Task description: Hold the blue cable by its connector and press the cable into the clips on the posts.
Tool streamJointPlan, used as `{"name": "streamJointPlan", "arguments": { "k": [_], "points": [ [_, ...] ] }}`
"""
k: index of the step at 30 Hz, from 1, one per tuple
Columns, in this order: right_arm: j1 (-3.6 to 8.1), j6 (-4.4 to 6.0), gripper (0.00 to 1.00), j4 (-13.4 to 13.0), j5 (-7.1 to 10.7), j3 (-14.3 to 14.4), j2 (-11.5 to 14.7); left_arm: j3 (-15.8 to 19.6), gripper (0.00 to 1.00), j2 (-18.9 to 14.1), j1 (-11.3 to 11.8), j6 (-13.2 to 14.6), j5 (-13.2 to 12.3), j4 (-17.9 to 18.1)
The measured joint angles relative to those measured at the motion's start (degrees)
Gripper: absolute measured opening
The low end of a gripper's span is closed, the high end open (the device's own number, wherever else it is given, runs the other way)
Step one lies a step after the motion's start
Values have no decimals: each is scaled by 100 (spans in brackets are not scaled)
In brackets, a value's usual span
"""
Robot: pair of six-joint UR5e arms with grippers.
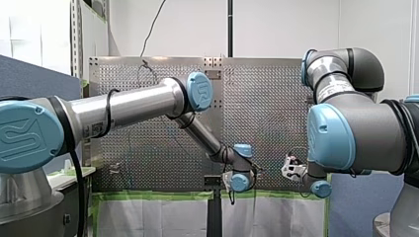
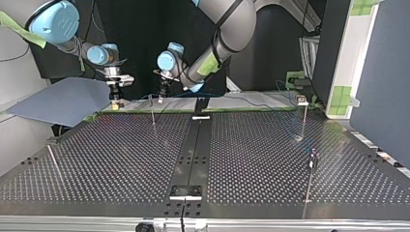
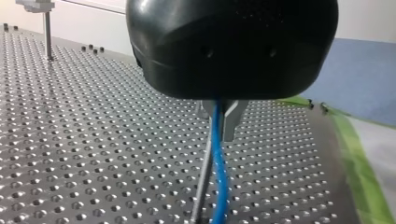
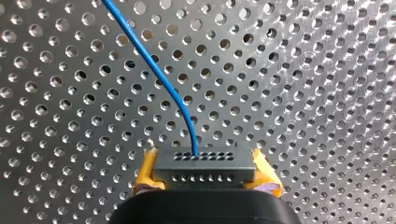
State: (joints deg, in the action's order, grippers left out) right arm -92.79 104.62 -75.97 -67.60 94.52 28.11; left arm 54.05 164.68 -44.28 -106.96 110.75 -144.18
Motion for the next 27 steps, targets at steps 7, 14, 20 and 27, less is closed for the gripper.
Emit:
{"name": "streamJointPlan", "arguments": {
  "k": [7,14,20,27],
  "points": [
    [24,51,0,8,-48,-52,-3,-207,0,4,52,0,-1,-148],
    [10,89,0,0,-57,-160,-17,-144,0,20,138,-8,-43,-157],
    [-27,33,0,55,-81,-338,-179,-100,0,27,208,-24,-85,-142],
    [-35,-113,0,246,-312,-620,-348,-91,0,31,284,-35,-113,-149]
  ]
}}
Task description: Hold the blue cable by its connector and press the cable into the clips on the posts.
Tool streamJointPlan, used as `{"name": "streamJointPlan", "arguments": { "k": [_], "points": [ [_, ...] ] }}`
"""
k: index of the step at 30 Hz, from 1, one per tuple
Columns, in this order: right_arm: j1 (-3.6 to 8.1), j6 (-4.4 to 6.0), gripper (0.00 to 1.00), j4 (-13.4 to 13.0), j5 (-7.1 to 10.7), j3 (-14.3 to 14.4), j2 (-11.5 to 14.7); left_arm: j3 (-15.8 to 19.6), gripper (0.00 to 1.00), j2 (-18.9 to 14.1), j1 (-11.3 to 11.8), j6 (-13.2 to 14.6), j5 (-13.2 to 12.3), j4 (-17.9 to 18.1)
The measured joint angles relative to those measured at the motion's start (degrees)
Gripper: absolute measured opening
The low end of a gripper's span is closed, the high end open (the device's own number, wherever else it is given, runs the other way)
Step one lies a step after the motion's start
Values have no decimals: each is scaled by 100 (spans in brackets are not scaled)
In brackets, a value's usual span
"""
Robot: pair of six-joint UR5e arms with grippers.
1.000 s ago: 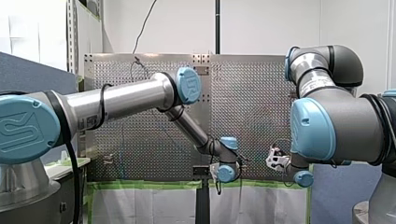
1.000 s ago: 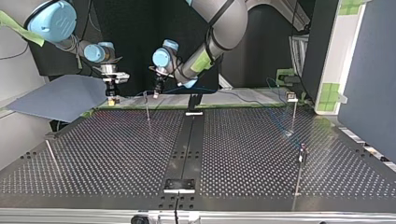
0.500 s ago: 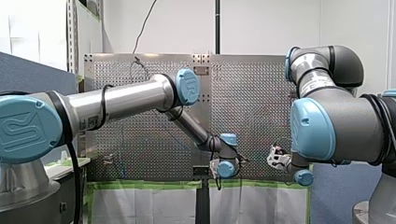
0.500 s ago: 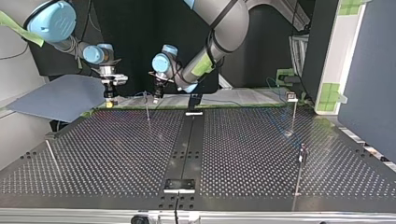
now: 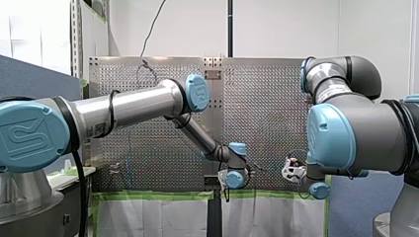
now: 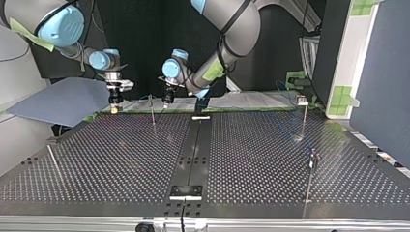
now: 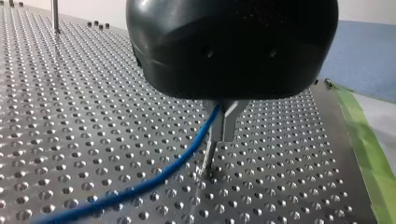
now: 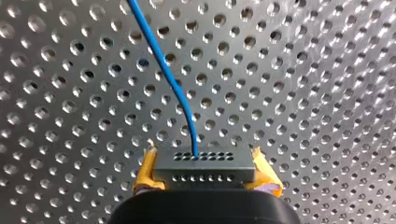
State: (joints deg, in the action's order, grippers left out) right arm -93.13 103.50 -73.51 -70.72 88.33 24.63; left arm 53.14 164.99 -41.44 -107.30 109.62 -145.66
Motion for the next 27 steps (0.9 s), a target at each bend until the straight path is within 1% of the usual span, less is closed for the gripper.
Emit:
{"name": "streamJointPlan", "arguments": {
  "k": [3,7,9,16,20,27],
  "points": [
    [-4,-34,0,148,-76,-133,-11,-12,0,13,18,-11,16,-21],
    [-5,-71,0,330,-102,-289,-13,-110,0,134,26,-24,20,-148],
    [-7,-80,0,382,-106,-336,-13,-179,0,192,22,-25,26,-225],
    [-13,-8,0,419,-79,-463,-15,-438,0,255,54,-35,13,-458],
    [-15,7,0,467,-75,-569,-18,-620,0,255,70,-39,-28,-612],
    [-16,52,0,564,-73,-736,-17,-876,0,256,133,-37,-49,-672]
  ]
}}
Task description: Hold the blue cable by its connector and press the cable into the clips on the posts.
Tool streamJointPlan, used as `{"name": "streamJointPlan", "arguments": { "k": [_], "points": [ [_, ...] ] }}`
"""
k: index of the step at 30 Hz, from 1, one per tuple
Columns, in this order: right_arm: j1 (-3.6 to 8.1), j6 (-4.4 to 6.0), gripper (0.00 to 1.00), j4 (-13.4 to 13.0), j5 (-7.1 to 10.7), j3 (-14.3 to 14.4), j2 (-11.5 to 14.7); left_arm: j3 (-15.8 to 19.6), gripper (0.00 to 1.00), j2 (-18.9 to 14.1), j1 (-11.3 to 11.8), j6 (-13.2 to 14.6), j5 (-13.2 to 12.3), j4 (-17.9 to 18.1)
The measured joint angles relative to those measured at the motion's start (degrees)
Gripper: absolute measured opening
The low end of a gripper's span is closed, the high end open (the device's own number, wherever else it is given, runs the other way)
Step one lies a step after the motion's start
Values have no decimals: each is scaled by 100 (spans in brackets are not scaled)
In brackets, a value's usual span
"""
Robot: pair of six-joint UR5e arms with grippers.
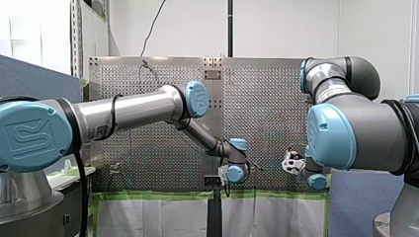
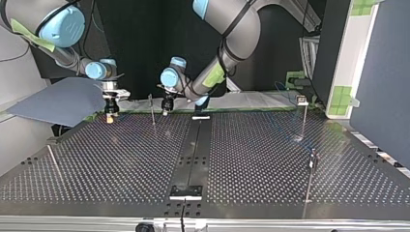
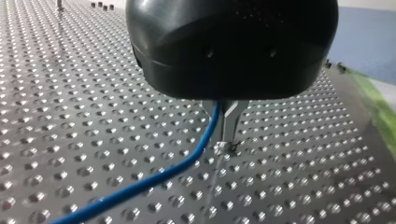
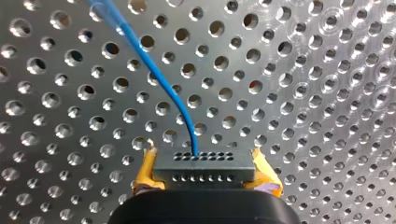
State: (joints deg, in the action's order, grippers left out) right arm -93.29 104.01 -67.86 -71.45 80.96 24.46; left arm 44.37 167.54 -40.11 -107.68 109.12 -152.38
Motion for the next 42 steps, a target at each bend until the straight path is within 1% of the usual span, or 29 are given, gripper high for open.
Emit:
{"name": "streamJointPlan", "arguments": {
  "k": [5,13,16,17,18,19,20,21,22,23,26,29,34,42],
  "points": [
    [1,56,0,16,29,-99,-4,-51,0,0,81,1,-28,4],
    [-9,75,0,32,42,-185,-6,-72,0,0,153,16,-70,6],
    [-15,70,0,39,43,-188,-6,-23,0,-1,147,77,-149,49],
    [-16,68,0,44,43,-188,-6,9,12,-2,143,93,-187,81],
    [-16,66,0,49,43,-188,-6,46,30,-4,141,105,-233,122],
    [-17,62,0,54,42,-188,-6,91,30,-4,135,122,-297,183],
    [-18,59,0,59,43,-189,-6,118,60,-4,129,140,-345,229],
    [-18,56,0,62,43,-189,-6,142,79,-5,120,166,-388,278],
    [-19,52,0,67,43,-189,-6,168,79,-6,108,214,-433,337],
    [-22,48,0,72,43,-189,-6,184,98,-6,100,256,-456,365],
    [-26,44,0,83,43,-189,-6,220,98,-7,80,402,-491,388],
    [-32,35,0,86,43,-189,-8,231,98,-8,72,508,-529,334],
    [-45,26,0,88,43,-189,-7,235,98,-8,70,683,-682,104],
    [-75,24,0,113,47,-189,-6,314,98,-36,38,843,-707,-238]
  ]
}}
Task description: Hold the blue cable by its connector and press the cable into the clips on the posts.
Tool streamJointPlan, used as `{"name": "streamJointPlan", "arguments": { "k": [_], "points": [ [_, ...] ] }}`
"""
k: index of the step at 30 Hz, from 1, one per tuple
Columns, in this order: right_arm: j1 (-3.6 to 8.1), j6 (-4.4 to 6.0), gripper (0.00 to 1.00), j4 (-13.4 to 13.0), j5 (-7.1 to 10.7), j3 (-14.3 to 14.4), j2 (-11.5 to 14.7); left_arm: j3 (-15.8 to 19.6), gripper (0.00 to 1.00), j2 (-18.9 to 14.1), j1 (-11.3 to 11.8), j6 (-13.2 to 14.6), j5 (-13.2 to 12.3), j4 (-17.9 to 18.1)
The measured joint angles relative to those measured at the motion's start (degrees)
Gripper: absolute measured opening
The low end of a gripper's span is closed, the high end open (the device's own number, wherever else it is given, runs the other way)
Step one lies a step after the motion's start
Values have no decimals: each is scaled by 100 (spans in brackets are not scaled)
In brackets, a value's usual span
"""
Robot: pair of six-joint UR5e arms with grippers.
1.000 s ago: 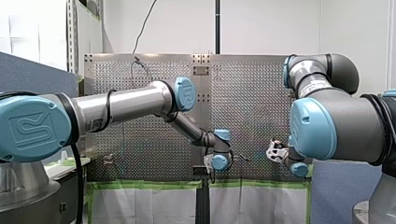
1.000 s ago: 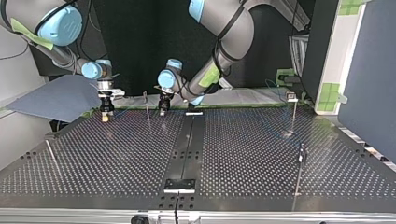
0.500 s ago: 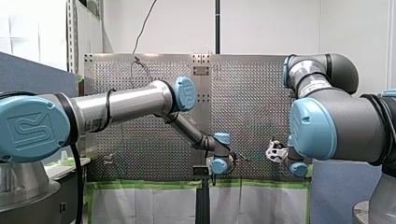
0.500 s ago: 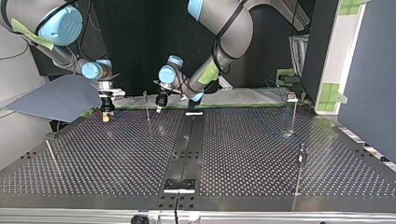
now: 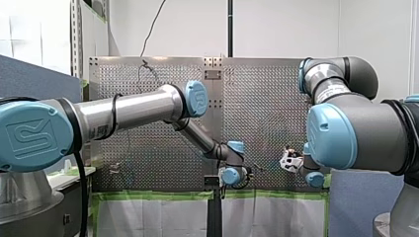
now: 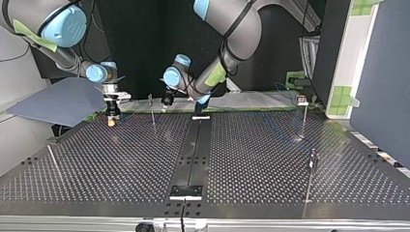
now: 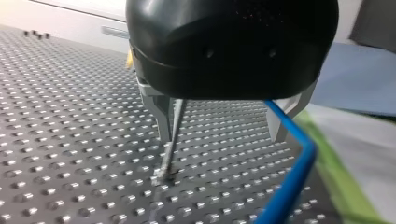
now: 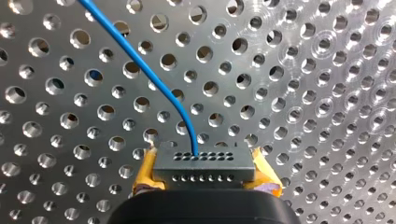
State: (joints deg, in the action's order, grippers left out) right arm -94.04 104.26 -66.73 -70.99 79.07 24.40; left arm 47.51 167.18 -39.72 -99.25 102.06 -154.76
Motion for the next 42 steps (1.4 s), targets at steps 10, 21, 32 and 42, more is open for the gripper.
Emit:
{"name": "streamJointPlan", "arguments": {
  "k": [10,21,32,42],
  "points": [
    [-11,-9,0,27,-3,0,0,457,98,-375,-120,-127,-147,289],
    [-16,-9,0,35,-2,0,0,406,98,-428,-199,-138,-273,-14],
    [-32,-16,0,44,5,0,0,542,98,-435,-212,-39,-233,-59],
    [-32,-24,0,45,5,0,0,624,98,-458,-350,34,-292,-88]
  ]
}}
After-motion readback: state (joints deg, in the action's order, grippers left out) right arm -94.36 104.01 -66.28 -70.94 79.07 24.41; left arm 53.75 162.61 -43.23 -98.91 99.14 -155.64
